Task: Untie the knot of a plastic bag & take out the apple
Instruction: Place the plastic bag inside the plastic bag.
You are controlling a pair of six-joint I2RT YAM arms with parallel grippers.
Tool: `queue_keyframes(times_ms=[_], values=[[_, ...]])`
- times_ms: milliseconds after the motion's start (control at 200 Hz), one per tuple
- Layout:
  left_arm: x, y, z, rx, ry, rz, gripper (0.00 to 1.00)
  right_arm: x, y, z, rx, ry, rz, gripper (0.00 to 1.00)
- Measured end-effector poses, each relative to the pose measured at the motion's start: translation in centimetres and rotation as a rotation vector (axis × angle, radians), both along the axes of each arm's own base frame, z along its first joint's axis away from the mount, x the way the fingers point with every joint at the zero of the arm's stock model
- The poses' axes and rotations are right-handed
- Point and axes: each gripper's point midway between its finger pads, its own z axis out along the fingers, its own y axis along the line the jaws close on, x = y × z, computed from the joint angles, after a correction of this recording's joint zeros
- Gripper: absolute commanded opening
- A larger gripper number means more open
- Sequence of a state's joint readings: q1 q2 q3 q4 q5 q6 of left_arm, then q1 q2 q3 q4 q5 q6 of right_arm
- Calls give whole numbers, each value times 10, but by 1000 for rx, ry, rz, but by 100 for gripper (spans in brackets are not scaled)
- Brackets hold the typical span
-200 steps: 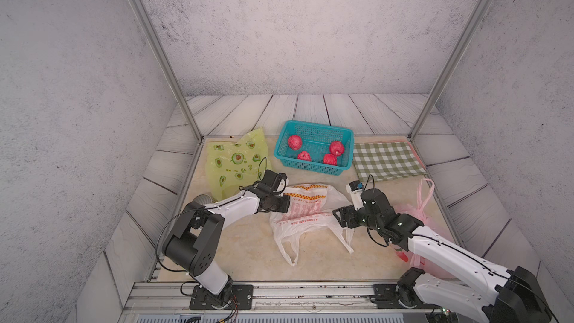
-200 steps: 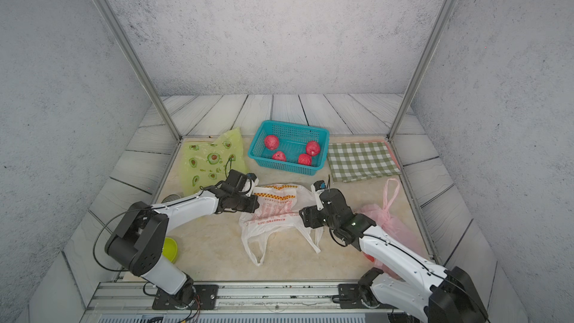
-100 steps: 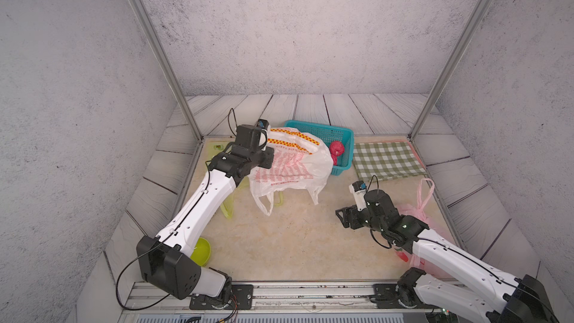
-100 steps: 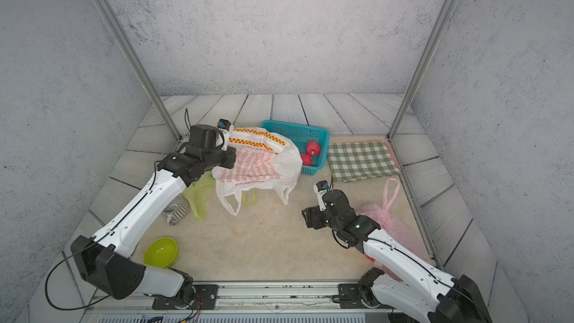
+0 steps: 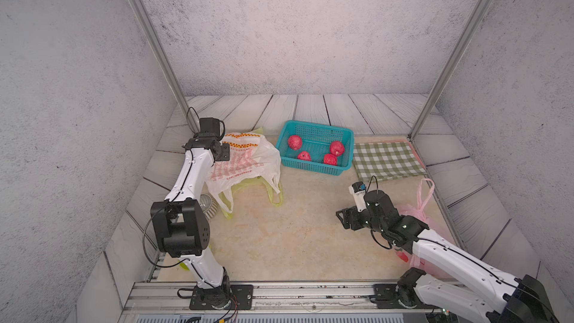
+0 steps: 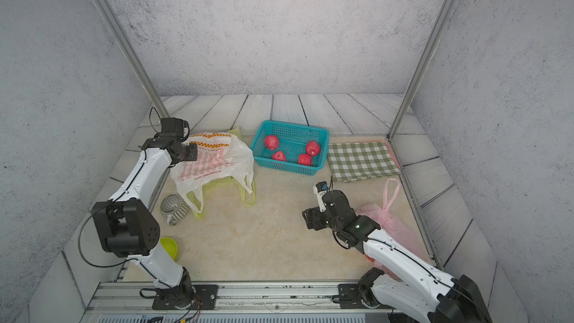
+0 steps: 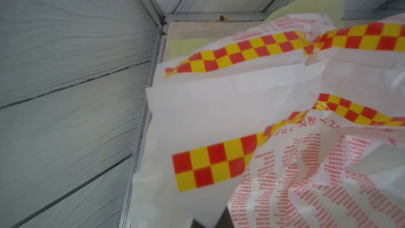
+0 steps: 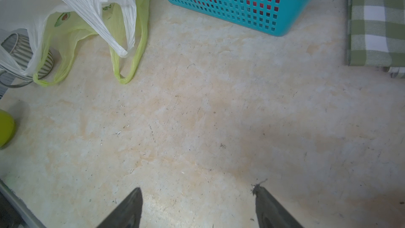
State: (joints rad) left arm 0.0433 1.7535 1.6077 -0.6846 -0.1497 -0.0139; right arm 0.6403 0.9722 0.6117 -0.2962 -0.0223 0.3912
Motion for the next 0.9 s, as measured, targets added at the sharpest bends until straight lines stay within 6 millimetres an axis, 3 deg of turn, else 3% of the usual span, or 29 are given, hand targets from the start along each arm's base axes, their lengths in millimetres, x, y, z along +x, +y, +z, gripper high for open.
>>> queue_keyframes(times_ms=[165, 240, 270, 405, 435, 565, 686, 796, 901], values=[[3, 30, -8, 37, 12, 118, 0, 0, -2, -1, -6, 1, -6, 81], [4, 40, -2, 26, -9, 151, 35, 0, -2, -1, -9, 4, -7, 81], [5, 42, 1, 11, -21, 158, 44, -1, -3, -2, -12, 5, -8, 81], [17, 38, 14, -102, -82, 159, 64, -1, -9, -5, -41, 10, -27, 87], [19, 34, 15, -128, -92, 148, 75, -1, -11, -4, -52, 10, -36, 88], [24, 10, 21, -269, -158, 85, 77, 8, -22, 20, -85, -27, -91, 92], [3, -18, 40, -400, -260, 19, 79, 29, -45, 66, -105, -105, -218, 93], [-18, -42, 83, -500, -394, -46, 79, 43, -91, 100, -124, -158, -430, 96], [-23, -67, 129, -558, -509, -134, 79, 39, -145, 113, -143, -173, -642, 99]])
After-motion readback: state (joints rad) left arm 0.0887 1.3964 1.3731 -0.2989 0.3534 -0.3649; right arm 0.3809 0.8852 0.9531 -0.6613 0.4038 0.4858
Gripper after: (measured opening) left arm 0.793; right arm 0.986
